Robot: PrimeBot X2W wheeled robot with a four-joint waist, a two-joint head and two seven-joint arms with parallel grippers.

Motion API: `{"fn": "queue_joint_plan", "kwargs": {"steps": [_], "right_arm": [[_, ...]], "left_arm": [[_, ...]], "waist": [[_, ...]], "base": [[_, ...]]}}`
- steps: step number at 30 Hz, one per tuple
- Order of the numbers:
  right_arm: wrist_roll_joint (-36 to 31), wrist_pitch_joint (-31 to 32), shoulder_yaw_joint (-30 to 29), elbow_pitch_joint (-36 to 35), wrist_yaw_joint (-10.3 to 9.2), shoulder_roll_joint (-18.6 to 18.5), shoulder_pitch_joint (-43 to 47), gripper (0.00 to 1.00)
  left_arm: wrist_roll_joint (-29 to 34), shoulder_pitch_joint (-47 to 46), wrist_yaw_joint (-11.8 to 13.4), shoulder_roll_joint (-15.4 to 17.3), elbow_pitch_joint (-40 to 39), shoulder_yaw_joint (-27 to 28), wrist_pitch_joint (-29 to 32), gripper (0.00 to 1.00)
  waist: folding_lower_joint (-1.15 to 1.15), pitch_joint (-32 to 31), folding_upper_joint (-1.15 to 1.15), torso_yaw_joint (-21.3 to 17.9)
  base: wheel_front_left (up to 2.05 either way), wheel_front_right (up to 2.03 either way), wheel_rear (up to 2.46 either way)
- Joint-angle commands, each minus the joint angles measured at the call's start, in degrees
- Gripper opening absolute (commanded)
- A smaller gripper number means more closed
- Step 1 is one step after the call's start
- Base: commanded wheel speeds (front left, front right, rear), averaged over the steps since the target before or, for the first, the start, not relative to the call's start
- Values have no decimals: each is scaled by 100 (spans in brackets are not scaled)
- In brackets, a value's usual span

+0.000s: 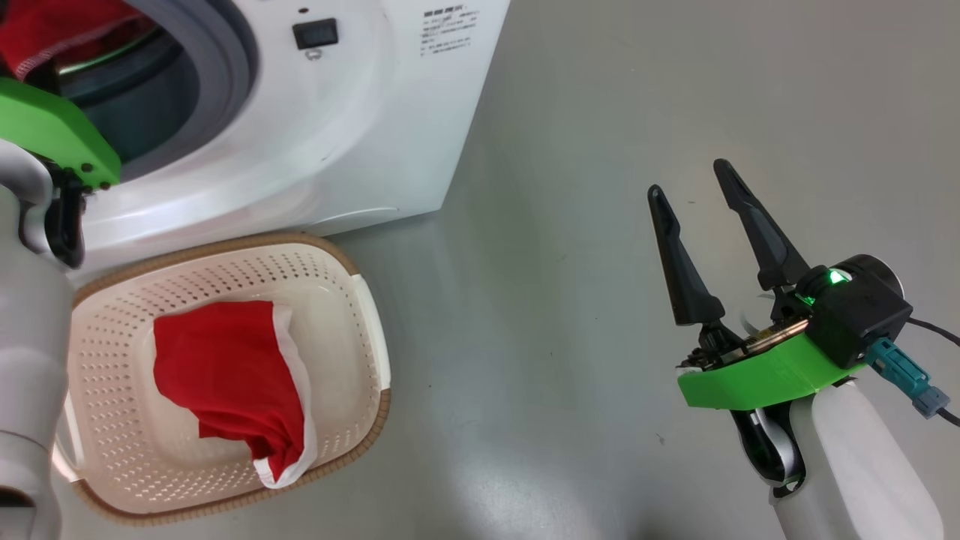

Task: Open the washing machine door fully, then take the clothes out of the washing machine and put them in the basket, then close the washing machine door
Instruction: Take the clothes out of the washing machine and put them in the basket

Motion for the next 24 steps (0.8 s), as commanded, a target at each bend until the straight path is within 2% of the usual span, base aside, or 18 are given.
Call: {"fn": "queue_joint_plan", "kwargs": {"steps": [1, 12, 20, 24], "right_arm": [[65, -36, 104, -111, 37, -8, 21, 100], [13, -36, 90, -84, 37, -8, 69, 100], [13, -36, 88, -38, 37, -8, 158, 100], [1, -36, 35, -20, 37, -8, 240, 100]], "left_arm": [[48, 42, -21, 309, -90, 50, -122, 0], [-17, 535, -197, 318, -553, 157, -527, 0], [-103, 1545, -119, 284, -2016, 865, -533, 0], [-41, 2108, -161, 177, -2784, 1193, -534, 0]], "waist": [[0, -42, 0, 38], [0, -324, 0, 250], [0, -666, 0, 336], [0, -874, 0, 381]], "base": [[0, 0, 0], [0, 0, 0], [0, 0, 0], [0, 0, 0]]}}
